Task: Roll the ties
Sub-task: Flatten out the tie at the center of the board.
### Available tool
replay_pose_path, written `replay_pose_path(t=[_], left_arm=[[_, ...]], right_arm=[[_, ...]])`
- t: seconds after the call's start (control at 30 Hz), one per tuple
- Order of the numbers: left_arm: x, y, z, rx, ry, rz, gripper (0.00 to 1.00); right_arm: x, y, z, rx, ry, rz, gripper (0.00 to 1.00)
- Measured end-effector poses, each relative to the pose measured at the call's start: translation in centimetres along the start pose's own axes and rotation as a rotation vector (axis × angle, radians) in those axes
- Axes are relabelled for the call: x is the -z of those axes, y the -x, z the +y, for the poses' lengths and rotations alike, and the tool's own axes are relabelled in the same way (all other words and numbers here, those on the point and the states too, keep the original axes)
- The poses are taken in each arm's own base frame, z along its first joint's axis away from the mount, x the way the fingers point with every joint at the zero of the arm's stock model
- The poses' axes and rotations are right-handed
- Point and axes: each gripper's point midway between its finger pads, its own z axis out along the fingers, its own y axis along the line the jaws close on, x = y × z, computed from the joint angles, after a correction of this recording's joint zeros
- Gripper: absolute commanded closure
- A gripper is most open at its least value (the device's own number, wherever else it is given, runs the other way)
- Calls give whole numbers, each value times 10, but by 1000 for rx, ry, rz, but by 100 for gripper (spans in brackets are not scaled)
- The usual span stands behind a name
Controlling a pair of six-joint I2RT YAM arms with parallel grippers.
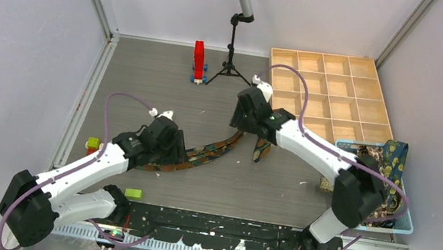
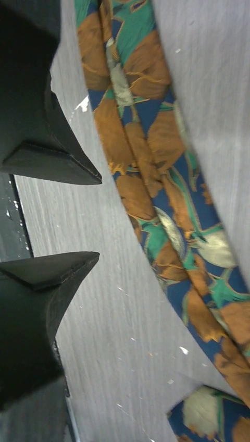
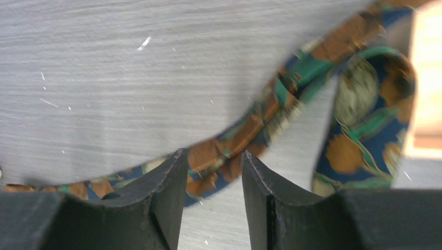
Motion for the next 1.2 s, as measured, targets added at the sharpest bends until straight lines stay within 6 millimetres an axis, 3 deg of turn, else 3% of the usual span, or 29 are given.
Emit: replay_pose_path(t=[0.1, 0.27, 0.4, 0.6, 0.8, 1.1, 1.2], left_arm=[[-3, -23, 8, 6, -3, 49, 52], [-13, -55, 34, 31, 48, 121, 53], [-18, -61, 38, 34, 67, 143, 54], [-25, -59, 45, 29, 112, 133, 55], [-30, -52, 54, 22, 158, 95, 56], [-36, -42, 59, 21, 182, 55, 56], [-37, -40, 62, 25, 191, 46, 54]], right_arm=[[-29, 9, 18, 31, 23, 49, 60], [-74, -12, 34, 99, 35, 182, 67], [-90, -47, 19, 131, -4, 302, 71], [-91, -80, -5, 124, -55, 382, 80], [-64, -98, -25, 83, -128, 341, 99], [-6, -151, -39, 63, -251, 262, 100], [8, -159, -40, 39, -260, 234, 99]])
